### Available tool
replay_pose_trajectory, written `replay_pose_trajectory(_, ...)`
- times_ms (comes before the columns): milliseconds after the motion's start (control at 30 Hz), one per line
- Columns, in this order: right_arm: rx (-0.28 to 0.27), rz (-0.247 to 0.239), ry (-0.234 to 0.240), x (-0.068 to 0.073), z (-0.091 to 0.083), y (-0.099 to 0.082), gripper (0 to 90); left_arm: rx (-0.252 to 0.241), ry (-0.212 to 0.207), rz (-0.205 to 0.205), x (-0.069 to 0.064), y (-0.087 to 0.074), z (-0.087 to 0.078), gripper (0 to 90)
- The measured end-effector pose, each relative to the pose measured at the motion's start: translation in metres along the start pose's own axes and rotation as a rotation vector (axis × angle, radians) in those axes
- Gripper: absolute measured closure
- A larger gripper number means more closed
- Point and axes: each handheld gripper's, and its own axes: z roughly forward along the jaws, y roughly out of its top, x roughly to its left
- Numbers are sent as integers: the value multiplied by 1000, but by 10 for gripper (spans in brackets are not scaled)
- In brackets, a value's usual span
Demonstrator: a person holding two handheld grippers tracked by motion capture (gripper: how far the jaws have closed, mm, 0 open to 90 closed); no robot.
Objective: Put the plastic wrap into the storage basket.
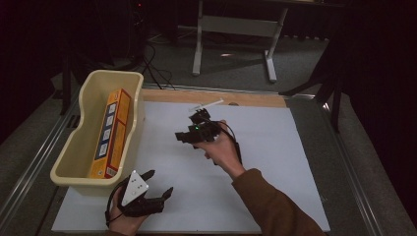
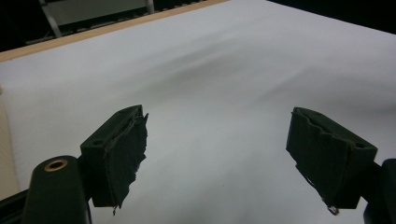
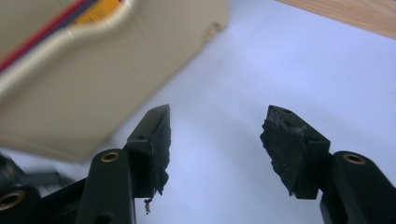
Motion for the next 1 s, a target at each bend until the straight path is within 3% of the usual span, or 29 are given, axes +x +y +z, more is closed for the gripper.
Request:
replay_pose_trajectory(67,-19,11,-2,-10,-11,-15,399,3,5,2,0,0,0,198)
replay_pose_trajectory(233,-60,11,-63,-32,-36,-53,370,5,5,3,-1,0,1,196)
replay_pose_trajectory(400,-107,-50,-157,-52,-64,-92,346,8,9,9,-2,0,3,196)
replay_pose_trajectory(567,-160,-77,-209,-69,-90,-134,320,15,12,12,-3,-1,5,194)
replay_pose_trajectory(700,-269,-3,-243,-82,-107,-180,319,12,17,5,-1,-1,4,194)
replay_pose_trajectory(800,-290,6,-280,-91,-117,-210,316,13,18,4,-1,-1,5,194)
replay_pose_trajectory(867,-288,9,-283,-93,-125,-218,305,15,20,7,-1,-1,5,195)
replay_pose_trajectory(1000,-347,32,-283,-97,-142,-235,298,11,23,12,-2,0,3,196)
